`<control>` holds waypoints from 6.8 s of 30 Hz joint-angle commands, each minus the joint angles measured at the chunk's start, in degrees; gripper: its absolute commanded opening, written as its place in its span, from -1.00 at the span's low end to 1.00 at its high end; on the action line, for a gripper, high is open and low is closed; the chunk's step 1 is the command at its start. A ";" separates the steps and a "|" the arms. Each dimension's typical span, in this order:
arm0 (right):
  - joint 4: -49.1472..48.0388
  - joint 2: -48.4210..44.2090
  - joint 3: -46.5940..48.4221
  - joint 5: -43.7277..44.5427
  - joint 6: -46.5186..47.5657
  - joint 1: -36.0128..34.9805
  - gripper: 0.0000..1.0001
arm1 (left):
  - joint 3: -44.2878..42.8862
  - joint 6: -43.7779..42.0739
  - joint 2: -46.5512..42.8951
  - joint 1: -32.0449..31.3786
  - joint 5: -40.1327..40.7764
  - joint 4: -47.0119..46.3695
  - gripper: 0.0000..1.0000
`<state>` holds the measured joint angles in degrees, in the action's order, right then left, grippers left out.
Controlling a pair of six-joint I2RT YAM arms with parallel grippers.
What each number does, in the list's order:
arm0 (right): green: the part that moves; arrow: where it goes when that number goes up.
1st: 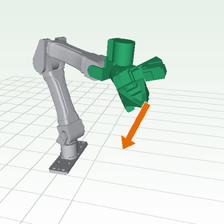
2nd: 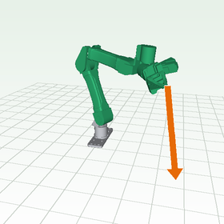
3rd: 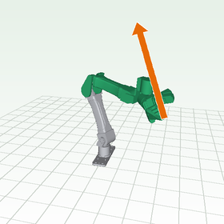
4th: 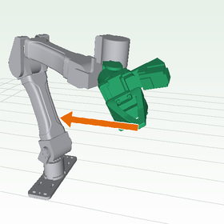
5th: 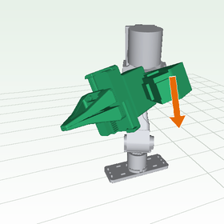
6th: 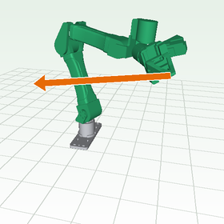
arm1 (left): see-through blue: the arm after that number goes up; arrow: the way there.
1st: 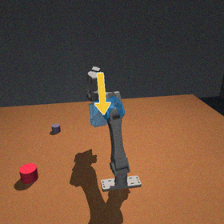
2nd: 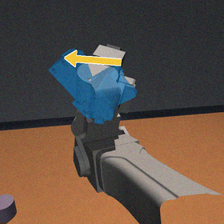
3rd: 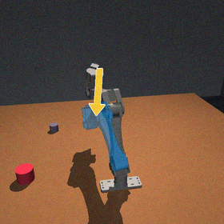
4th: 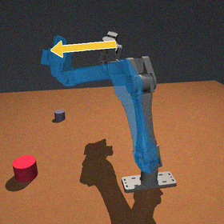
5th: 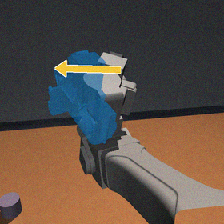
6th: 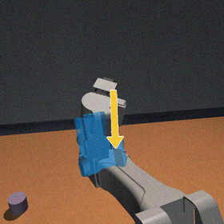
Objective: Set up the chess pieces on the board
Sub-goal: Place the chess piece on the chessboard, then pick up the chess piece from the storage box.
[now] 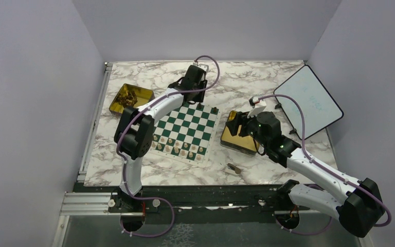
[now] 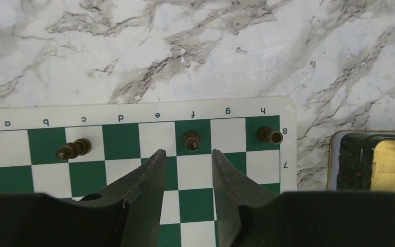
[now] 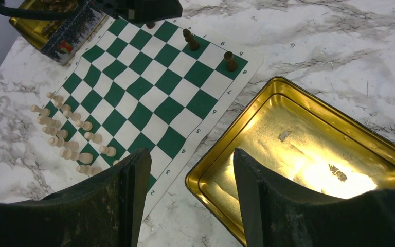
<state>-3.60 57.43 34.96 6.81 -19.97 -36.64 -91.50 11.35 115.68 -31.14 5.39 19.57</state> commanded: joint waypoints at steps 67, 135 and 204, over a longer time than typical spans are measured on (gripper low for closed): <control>1.04 0.31 0.95 -0.39 -0.79 -0.09 0.30 | 10.67 -5.73 -3.53 42.52 0.49 -2.28 -0.31; 0.95 -0.02 0.28 -0.39 -1.57 -0.11 0.30 | 9.75 -4.94 -8.09 41.79 -2.60 0.12 -0.62; 11.44 24.27 33.65 -25.62 -6.66 9.51 0.22 | 23.05 -9.63 -29.64 7.93 -18.21 -3.36 -0.67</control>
<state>7.86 84.84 69.41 -19.11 -27.40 -27.33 -66.63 -1.58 84.64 -23.27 -19.55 17.61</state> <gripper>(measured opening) 0.597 0.199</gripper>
